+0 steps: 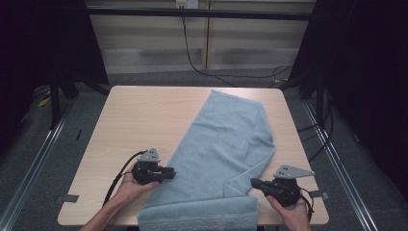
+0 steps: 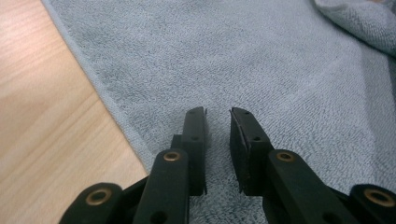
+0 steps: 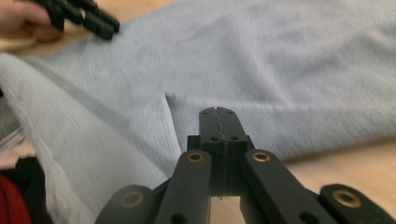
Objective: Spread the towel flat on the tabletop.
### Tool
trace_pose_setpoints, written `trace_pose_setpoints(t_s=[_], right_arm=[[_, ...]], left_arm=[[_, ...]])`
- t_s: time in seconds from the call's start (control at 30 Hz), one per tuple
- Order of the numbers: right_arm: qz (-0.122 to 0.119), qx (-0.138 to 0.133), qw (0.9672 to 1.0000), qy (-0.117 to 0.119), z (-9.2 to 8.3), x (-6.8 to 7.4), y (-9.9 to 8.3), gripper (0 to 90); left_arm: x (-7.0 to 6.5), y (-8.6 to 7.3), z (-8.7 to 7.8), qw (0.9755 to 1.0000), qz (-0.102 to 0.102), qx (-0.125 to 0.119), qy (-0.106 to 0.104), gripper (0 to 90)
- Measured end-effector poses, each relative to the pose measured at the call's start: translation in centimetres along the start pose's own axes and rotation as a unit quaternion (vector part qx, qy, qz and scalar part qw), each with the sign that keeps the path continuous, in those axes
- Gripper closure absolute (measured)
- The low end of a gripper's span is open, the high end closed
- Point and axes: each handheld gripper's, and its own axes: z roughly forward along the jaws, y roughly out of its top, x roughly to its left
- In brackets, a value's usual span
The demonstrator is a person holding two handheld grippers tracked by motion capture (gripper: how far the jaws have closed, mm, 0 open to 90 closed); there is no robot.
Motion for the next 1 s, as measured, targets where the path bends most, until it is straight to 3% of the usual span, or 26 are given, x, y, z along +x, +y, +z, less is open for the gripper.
trace_pose_setpoints(t_s=[0.07,0.2,0.27,0.3,0.33,0.43,0.47,0.5,0.7,0.8,0.9,0.93,1.0], right_arm=[[0.001,0.015,0.9998,0.011,0.2,-0.1,-0.3,76.0],[-0.009,0.042,0.998,0.047,3.1,0.7,0.4,59.8],[-0.02,0.063,0.9956,0.067,4.9,1.1,0.9,56.6],[-0.02,0.063,0.9956,0.067,4.9,1.1,0.9,56.6],[-0.015,0.081,0.9937,0.077,6.4,1.5,1.2,55.3],[-0.02,0.098,0.9916,0.082,7.4,1.9,1.1,58.7],[-0.033,0.1,0.9909,0.083,7.2,2.2,1.0,85.3],[-0.031,0.093,0.992,0.079,6.8,2.3,1.0,89.2],[-0.022,0.047,0.9978,0.041,2.0,1.9,0.0,90.0],[-0.001,0.029,0.9995,0.012,-1.0,1.5,-1.2,90.0],[0.008,0.032,0.9995,0.001,-2.0,1.1,-2.0,90.0],[0.02,0.037,0.9991,-0.005,-2.6,0.9,-2.9,89.8],[0.025,0.046,0.9986,-0.01,-2.7,1.2,-3.3,89.4]], left_arm=[[0.0,0.0,0.1,1.0,-0.001,-0.002,0.0,76.1],[-0.3,-0.2,0.0,1.0,-0.001,-0.007,0.002,73.5],[-0.2,-0.2,0.0,1.0,-0.006,-0.006,0.003,73.4],[-0.2,-0.2,0.0,1.0,-0.006,-0.006,0.003,73.4],[-0.2,-0.2,0.0,1.0,-0.006,-0.007,0.003,73.4],[-0.2,-0.3,-0.1,0.9999,-0.01,-0.007,0.004,73.6],[-0.1,-0.4,-0.3,0.9998,-0.016,-0.008,0.002,75.2],[0.0,-0.5,-0.4,0.9998,-0.018,-0.006,0.002,76.5],[-0.6,-1.3,-1.5,0.9997,-0.019,-0.001,0.015,78.4],[-1.5,-2.2,-2.5,0.9994,-0.024,0.003,0.023,78.4],[-2.1,-2.6,-3.2,0.9992,-0.028,0.011,0.025,78.3],[-3.0,-3.3,-3.9,0.9993,-0.027,0.017,0.018,78.3],[-3.5,-3.7,-4.3,0.9992,-0.032,0.02,0.011,78.4]])
